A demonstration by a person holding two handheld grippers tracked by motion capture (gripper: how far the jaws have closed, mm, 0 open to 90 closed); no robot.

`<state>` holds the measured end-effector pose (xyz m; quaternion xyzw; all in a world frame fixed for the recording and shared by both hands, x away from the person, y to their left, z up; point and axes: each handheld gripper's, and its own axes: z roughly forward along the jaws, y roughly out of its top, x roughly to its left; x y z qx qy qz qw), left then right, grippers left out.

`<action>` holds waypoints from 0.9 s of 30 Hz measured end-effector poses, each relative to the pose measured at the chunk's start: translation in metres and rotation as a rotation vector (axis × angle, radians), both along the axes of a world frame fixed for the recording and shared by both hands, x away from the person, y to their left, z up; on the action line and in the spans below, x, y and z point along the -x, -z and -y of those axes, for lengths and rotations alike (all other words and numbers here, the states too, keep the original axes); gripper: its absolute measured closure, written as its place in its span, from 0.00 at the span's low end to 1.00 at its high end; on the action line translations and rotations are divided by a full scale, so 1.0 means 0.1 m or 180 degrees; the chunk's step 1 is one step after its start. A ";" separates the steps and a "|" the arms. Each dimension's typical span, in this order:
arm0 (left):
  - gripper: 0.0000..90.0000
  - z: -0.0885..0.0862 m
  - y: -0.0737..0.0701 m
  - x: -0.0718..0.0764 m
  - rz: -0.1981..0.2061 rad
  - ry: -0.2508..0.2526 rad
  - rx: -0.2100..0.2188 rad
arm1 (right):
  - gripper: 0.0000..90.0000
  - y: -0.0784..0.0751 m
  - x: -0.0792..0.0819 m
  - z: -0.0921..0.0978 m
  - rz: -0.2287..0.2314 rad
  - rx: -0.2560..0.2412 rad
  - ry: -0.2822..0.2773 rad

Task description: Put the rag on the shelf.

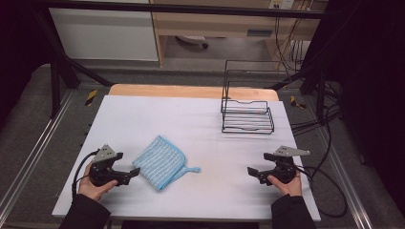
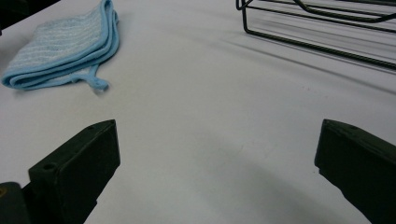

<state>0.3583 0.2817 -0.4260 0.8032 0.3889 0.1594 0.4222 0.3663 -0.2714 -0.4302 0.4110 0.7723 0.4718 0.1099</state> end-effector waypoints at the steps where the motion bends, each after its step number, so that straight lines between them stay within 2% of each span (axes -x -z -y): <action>1: 0.06 0.01 0.00 0.00 0.0001 -0.0011 0.0003 | 0.01 0.00 0.00 -0.01 -0.0010 0.0006 0.0002; 6: 0.07 0.03 -0.03 0.00 0.0011 -0.0037 -0.0006 | 0.01 0.01 0.00 -0.02 -0.0018 0.0018 0.0015; 11: 0.09 0.13 -0.10 0.02 0.0018 -0.0027 0.0013 | 0.01 0.01 0.00 -0.02 -0.0020 0.0038 0.0026; 16: 0.15 0.35 -0.12 0.04 -0.0049 0.0027 -0.0008 | 0.01 0.02 0.00 -0.06 -0.0027 0.0091 0.0011; 21: 0.20 0.62 -0.13 0.06 -0.0092 0.0098 -0.0121 | 0.01 0.02 -0.01 -0.08 -0.0049 0.0116 0.0012; 24: 0.28 0.76 -0.13 0.09 -0.0126 0.0131 -0.0164 | 0.01 0.03 -0.01 -0.11 -0.0061 0.0137 0.0002; 25: 0.33 0.86 -0.12 0.11 -0.0165 0.0162 -0.0181 | 0.01 0.03 -0.01 -0.13 -0.0062 0.0156 -0.0010; 27: 0.37 0.90 -0.11 0.12 -0.0197 0.0188 -0.0183 | 0.01 0.03 -0.01 -0.14 -0.0073 0.0157 -0.0018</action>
